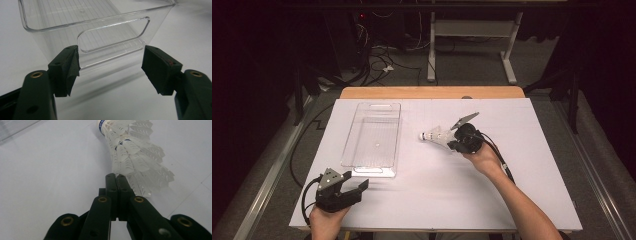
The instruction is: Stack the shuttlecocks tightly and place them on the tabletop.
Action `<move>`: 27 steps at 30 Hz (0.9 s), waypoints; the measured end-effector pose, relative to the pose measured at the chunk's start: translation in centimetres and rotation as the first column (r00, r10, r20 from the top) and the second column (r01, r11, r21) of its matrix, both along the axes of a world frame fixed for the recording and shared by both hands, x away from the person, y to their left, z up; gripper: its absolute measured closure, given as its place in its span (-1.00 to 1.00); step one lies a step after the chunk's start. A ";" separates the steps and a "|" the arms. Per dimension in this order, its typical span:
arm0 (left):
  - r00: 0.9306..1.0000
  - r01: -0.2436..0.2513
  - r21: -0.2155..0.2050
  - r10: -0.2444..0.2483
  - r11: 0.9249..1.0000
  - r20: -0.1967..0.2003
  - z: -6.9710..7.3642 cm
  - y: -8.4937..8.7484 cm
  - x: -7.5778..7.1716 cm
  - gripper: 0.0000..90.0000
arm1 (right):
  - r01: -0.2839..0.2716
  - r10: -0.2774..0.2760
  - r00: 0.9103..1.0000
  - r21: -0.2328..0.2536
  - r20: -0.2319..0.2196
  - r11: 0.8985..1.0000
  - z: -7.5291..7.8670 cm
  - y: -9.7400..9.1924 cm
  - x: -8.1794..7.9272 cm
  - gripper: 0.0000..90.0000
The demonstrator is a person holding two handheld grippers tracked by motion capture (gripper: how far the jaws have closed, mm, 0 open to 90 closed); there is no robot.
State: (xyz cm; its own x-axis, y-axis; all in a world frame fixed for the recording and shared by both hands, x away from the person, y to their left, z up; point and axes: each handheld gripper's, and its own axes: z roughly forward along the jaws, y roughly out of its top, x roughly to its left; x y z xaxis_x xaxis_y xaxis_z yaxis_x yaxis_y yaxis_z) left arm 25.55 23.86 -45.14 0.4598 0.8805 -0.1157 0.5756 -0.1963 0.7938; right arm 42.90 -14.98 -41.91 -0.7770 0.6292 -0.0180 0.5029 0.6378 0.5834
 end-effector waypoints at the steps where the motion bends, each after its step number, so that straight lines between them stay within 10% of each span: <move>1: 1.000 0.000 0.000 0.000 1.000 0.000 0.0 0.0 0.0 -0.30 | -0.005 0.005 1.000 -0.001 0.003 1.000 0.0 0.0 0.1 1.00; 27: 1.000 0.002 -0.001 -0.002 1.000 -0.001 0.0 0.0 0.0 -0.31 | -0.004 0.004 1.000 0.002 0.028 1.000 -0.3 0.4 0.8 0.99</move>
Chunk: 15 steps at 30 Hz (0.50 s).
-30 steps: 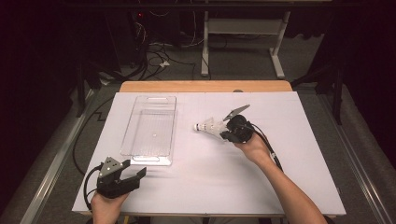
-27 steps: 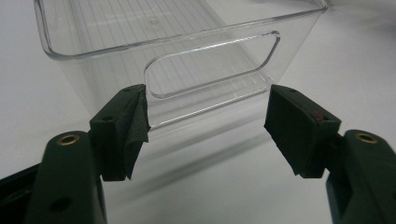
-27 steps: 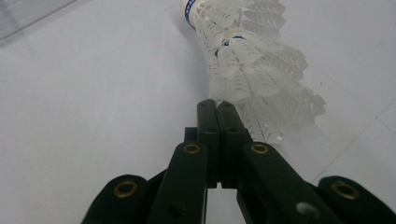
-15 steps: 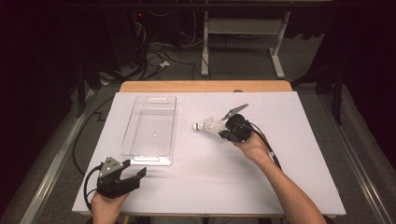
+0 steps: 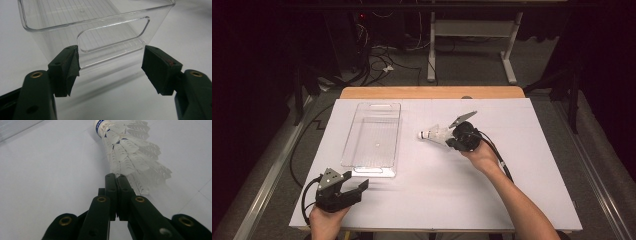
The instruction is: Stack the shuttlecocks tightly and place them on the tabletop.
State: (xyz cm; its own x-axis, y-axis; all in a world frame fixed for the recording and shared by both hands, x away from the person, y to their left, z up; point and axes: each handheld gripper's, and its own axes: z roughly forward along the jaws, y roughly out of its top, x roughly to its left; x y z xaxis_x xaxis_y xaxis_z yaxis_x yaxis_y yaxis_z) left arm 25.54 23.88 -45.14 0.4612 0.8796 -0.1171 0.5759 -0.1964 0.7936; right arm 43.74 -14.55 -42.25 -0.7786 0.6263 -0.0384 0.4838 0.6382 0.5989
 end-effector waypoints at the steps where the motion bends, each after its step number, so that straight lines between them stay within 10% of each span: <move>1: 1.000 0.000 0.000 0.000 1.000 0.000 0.0 0.0 0.0 -0.30 | 0.000 0.000 1.000 -0.001 0.005 1.000 0.0 0.0 0.0 0.99; 15: 1.000 -0.002 -0.003 0.002 1.000 0.004 0.0 0.0 -0.1 -0.31 | 0.022 -0.022 1.000 0.027 0.019 0.999 -0.6 0.2 0.2 0.78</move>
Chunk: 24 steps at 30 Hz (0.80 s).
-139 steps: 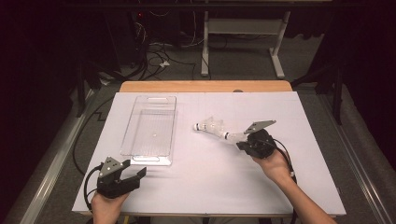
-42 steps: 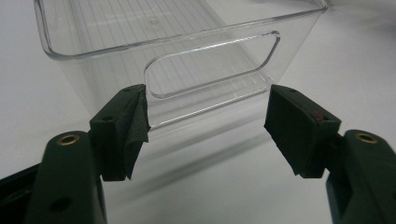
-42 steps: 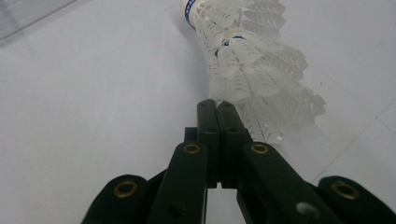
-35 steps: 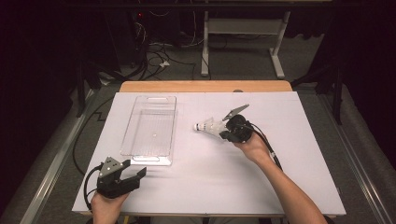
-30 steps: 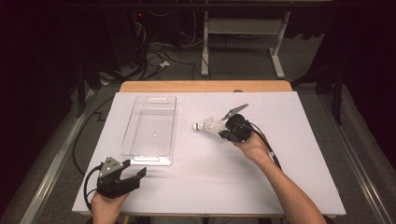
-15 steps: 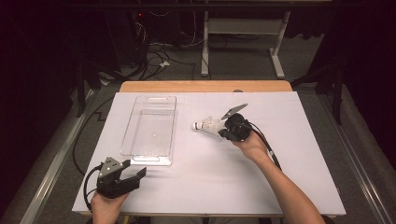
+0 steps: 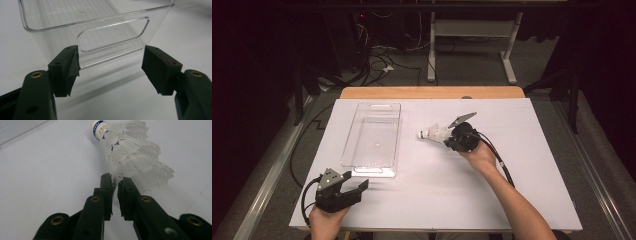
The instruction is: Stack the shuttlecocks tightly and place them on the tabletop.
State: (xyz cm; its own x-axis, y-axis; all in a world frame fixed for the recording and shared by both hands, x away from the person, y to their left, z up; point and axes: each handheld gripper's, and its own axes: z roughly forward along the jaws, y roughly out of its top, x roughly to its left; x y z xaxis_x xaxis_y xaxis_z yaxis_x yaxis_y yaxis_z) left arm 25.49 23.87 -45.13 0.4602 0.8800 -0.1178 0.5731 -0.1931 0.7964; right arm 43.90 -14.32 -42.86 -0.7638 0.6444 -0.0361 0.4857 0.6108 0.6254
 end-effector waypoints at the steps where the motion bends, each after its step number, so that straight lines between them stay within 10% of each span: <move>1: 1.000 0.000 0.000 0.000 1.000 0.001 0.0 0.0 0.0 -0.31 | 0.007 -0.007 1.000 0.006 -0.003 1.000 0.0 0.0 0.0 0.73; 9: 1.000 0.002 0.001 -0.002 1.000 -0.002 0.0 0.0 0.0 -0.30 | 0.048 -0.048 0.999 0.044 -0.017 0.998 -0.6 -0.4 0.1 0.37; 24: 1.000 0.002 -0.001 -0.002 1.000 -0.001 0.0 0.1 0.0 -0.31 | 0.084 -0.082 0.996 0.095 -0.023 0.992 -1.5 0.4 0.2 0.31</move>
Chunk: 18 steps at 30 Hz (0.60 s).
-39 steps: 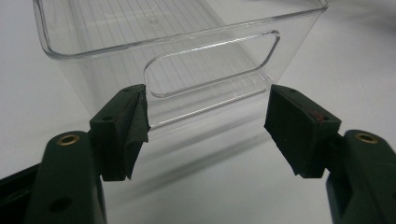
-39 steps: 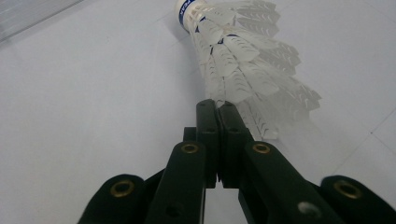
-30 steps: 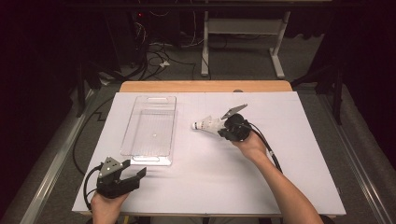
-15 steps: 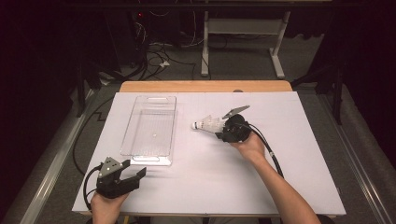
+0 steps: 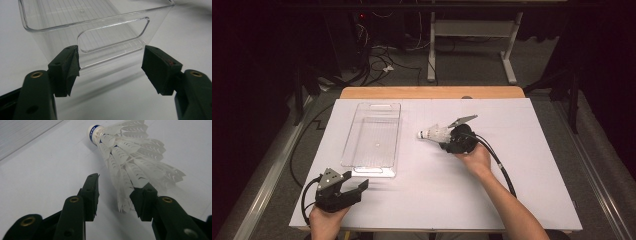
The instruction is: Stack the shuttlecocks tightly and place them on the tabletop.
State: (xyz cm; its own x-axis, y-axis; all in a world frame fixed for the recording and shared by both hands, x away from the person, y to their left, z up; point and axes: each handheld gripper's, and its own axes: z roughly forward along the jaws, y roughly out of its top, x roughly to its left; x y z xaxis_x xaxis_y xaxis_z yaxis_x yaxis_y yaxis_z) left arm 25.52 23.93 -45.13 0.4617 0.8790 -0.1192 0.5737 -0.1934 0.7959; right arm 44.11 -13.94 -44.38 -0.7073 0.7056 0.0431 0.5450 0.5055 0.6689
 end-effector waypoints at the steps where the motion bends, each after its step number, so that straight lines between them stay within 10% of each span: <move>1: 1.000 0.000 0.001 0.000 1.000 0.000 0.0 0.0 0.0 -0.30 | 0.002 -0.002 1.000 0.002 0.001 1.000 0.0 0.0 0.0 0.31; 18: 1.000 -0.003 -0.006 0.003 1.000 0.002 0.0 0.0 -0.1 -0.30 | 0.023 -0.023 1.000 0.037 0.009 0.999 -0.6 0.7 0.1 0.31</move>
State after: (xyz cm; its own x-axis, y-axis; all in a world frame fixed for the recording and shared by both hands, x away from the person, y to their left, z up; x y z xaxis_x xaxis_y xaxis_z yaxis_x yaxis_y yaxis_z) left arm 25.45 23.94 -45.15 0.4596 0.8795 -0.1235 0.5726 -0.1872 0.7982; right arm 44.19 -13.20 -44.96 -0.6916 0.7195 0.0625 0.5494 0.4679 0.6923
